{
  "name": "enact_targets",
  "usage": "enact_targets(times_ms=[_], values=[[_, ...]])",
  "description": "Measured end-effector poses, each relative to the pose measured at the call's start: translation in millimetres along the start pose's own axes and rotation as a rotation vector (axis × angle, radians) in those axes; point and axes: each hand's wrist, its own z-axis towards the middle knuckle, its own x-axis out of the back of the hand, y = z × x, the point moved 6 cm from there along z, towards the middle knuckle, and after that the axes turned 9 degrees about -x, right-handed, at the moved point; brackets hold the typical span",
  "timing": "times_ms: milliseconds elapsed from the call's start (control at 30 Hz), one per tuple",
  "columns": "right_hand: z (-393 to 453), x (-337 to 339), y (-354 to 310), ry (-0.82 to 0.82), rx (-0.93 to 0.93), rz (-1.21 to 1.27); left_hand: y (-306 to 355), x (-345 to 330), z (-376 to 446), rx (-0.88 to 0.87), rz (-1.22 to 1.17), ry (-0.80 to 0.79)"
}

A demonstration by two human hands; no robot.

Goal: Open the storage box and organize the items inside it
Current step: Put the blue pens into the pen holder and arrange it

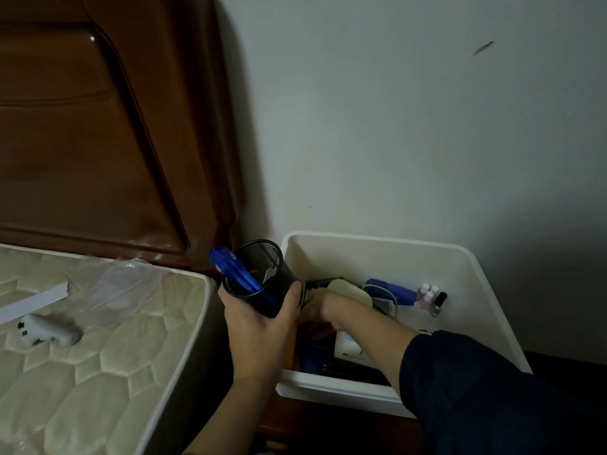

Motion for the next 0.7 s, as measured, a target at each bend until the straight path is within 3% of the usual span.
enact_targets(times_ms=[333,533,600,700], values=[[-4.6,5.4,10.7,0.062,-0.121,0.012,4.5,1.4,-1.5,0.005,0.042,0.001],[-28.2,-4.2,12.7,-0.037,-0.021,-0.612,9.4,0.8,-1.7,-0.01,0.062,-0.014],[-37.2,-2.0,8.5,-0.038,0.02,-0.668,9.9,0.9,-1.8,-0.01,0.061,-0.021],[-44.7,18.0,-2.1,0.086,0.091,-0.603,8.5,1.0,-2.2,-0.002,0.069,-0.024]])
